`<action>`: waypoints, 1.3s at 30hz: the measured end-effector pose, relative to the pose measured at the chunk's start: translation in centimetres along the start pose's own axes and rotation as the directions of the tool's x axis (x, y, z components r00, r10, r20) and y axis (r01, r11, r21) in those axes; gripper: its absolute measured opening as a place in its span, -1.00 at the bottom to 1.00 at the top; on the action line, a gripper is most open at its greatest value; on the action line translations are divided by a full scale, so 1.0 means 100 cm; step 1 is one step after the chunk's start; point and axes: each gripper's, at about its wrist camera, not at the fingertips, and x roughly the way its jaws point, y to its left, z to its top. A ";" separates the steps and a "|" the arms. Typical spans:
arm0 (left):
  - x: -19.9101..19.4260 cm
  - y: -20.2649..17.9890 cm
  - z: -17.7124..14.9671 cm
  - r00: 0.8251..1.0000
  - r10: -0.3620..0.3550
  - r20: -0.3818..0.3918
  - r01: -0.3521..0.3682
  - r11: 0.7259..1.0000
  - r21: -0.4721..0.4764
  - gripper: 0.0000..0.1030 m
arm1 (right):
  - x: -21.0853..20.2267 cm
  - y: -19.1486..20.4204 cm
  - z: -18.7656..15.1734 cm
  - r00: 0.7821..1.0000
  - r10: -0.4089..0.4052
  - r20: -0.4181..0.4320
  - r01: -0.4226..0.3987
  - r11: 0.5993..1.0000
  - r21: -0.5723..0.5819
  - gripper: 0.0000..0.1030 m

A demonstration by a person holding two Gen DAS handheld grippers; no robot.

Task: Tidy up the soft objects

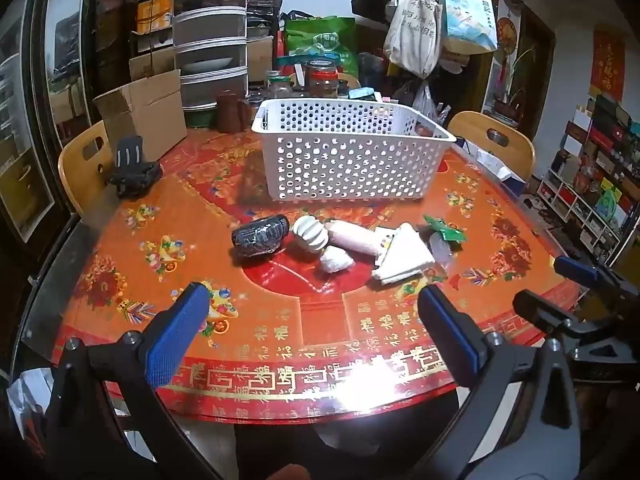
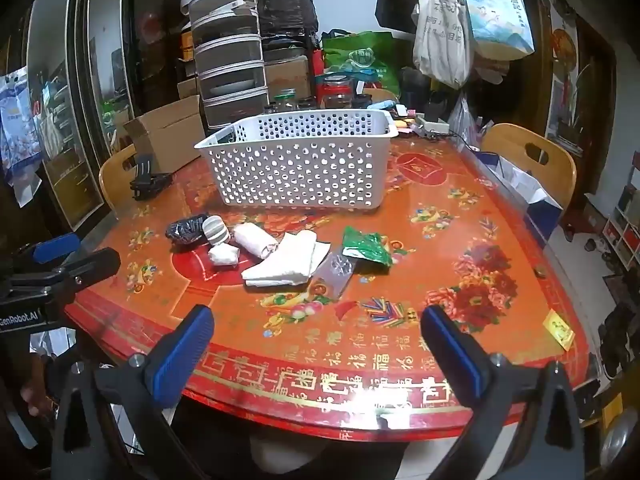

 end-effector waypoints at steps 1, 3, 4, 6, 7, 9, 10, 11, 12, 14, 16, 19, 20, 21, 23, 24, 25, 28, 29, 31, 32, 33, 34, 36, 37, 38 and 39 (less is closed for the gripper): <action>-0.003 -0.010 0.000 0.999 0.023 0.030 -0.024 0.999 0.034 1.00 | 0.000 0.000 0.000 1.000 0.000 0.001 0.000 1.000 0.001 1.00; -0.012 -0.010 0.000 0.998 0.015 0.061 -0.017 1.000 0.025 1.00 | -0.001 0.001 -0.001 1.000 -0.007 0.022 0.007 1.000 -0.010 1.00; -0.015 -0.011 -0.001 0.998 0.013 0.065 -0.015 1.000 0.023 1.00 | -0.001 0.002 -0.001 1.000 -0.008 0.020 0.009 1.000 -0.012 1.00; -0.017 -0.008 -0.001 0.998 0.001 0.062 -0.002 1.000 0.022 1.00 | -0.001 0.002 -0.001 1.000 -0.011 0.017 0.012 1.000 -0.018 1.00; -0.018 -0.010 -0.001 0.998 0.003 0.065 -0.005 1.000 0.023 1.00 | 0.000 0.002 -0.001 1.000 -0.013 0.015 0.013 1.000 -0.020 1.00; -0.020 -0.011 -0.001 0.998 -0.001 0.069 -0.001 1.000 0.021 1.00 | 0.000 0.003 -0.002 1.000 -0.015 0.011 0.015 1.000 -0.024 1.00; -0.024 -0.007 -0.003 0.997 -0.007 0.076 0.006 1.000 0.014 1.00 | -0.004 0.013 -0.003 1.000 -0.004 0.022 0.005 1.000 -0.023 1.00; -0.025 -0.005 -0.003 0.997 -0.008 0.078 0.007 1.000 0.011 1.00 | -0.004 0.012 -0.004 1.000 -0.005 0.023 0.006 1.000 -0.025 1.00; -0.025 -0.005 -0.003 0.997 -0.006 0.077 0.005 1.000 0.010 1.00 | -0.003 0.011 -0.002 1.000 -0.007 0.020 0.008 1.000 -0.023 1.00; -0.025 -0.004 -0.003 0.997 -0.006 0.077 0.006 1.000 0.009 1.00 | -0.002 0.006 -0.002 1.000 0.000 0.020 0.000 1.000 -0.019 1.00; -0.027 -0.003 -0.003 0.997 -0.007 0.076 0.007 1.000 0.004 1.00 | -0.002 0.006 -0.002 1.000 0.000 0.022 0.001 1.000 -0.017 1.00; -0.027 -0.001 -0.002 0.997 -0.007 0.073 0.008 1.000 -0.001 1.00 | -0.002 0.003 -0.002 1.000 -0.004 0.017 0.004 1.000 -0.017 1.00; -0.027 -0.001 -0.003 0.997 -0.007 0.072 0.007 1.000 -0.003 1.00 | -0.002 0.003 -0.002 1.000 -0.004 0.016 0.004 1.000 -0.017 1.00; -0.026 -0.001 -0.002 0.997 -0.005 0.072 0.006 1.000 -0.003 1.00 | -0.001 0.003 -0.002 1.000 -0.003 0.016 0.004 1.000 -0.017 1.00; -0.025 -0.001 -0.003 0.997 -0.005 0.071 0.005 1.000 -0.002 1.00 | -0.002 0.003 -0.002 1.000 -0.003 0.017 0.003 1.000 -0.016 1.00; -0.025 -0.001 -0.003 0.997 -0.004 0.072 0.004 1.000 -0.003 1.00 | -0.002 0.003 -0.003 1.000 -0.005 0.018 0.005 1.000 -0.017 1.00; -0.025 0.000 -0.003 0.997 -0.002 0.073 0.003 1.000 -0.002 1.00 | -0.002 0.003 -0.003 1.000 -0.005 0.018 0.005 1.000 -0.018 1.00; -0.025 0.000 -0.003 0.997 -0.007 0.070 0.008 1.000 -0.004 1.00 | -0.002 0.003 -0.002 1.000 -0.004 0.018 0.004 1.000 -0.017 1.00; -0.025 -0.001 -0.003 0.998 -0.004 0.070 0.004 1.000 -0.003 1.00 | -0.002 0.003 -0.002 1.000 -0.004 0.018 0.005 1.000 -0.017 1.00; -0.025 -0.001 -0.003 0.998 -0.003 0.069 0.004 1.000 -0.003 1.00 | -0.002 0.003 -0.003 1.000 -0.004 0.018 0.004 1.000 -0.018 1.00; -0.024 -0.002 -0.003 0.998 -0.003 0.068 0.003 1.000 -0.003 1.00 | -0.002 0.002 -0.003 1.000 -0.004 0.019 0.004 1.000 -0.018 1.00; -0.024 -0.002 -0.004 0.998 -0.003 0.068 0.003 1.000 -0.002 1.00 | -0.002 0.002 -0.003 1.000 -0.004 0.019 0.004 1.000 -0.017 1.00; -0.024 -0.002 -0.004 0.998 -0.002 0.068 0.002 1.000 -0.003 1.00 | -0.002 0.003 -0.002 1.000 -0.004 0.018 0.004 1.000 -0.016 1.00; -0.024 -0.002 -0.004 0.998 -0.003 0.068 0.003 1.000 -0.003 1.00 | -0.002 0.003 -0.002 1.000 -0.005 0.019 0.005 1.000 -0.016 1.00; -0.024 -0.001 -0.004 0.998 -0.002 0.069 0.002 1.000 -0.003 1.00 | -0.003 0.003 -0.002 1.000 -0.005 0.019 0.005 1.000 -0.017 1.00; -0.024 -0.002 -0.003 0.998 -0.003 0.068 0.003 1.000 -0.003 1.00 | -0.003 0.002 -0.002 1.000 -0.004 0.019 0.005 1.000 -0.017 1.00; -0.024 -0.001 -0.003 0.998 -0.003 0.067 0.003 1.000 -0.004 1.00 | -0.003 0.002 -0.002 1.000 -0.004 0.019 0.005 1.000 -0.017 1.00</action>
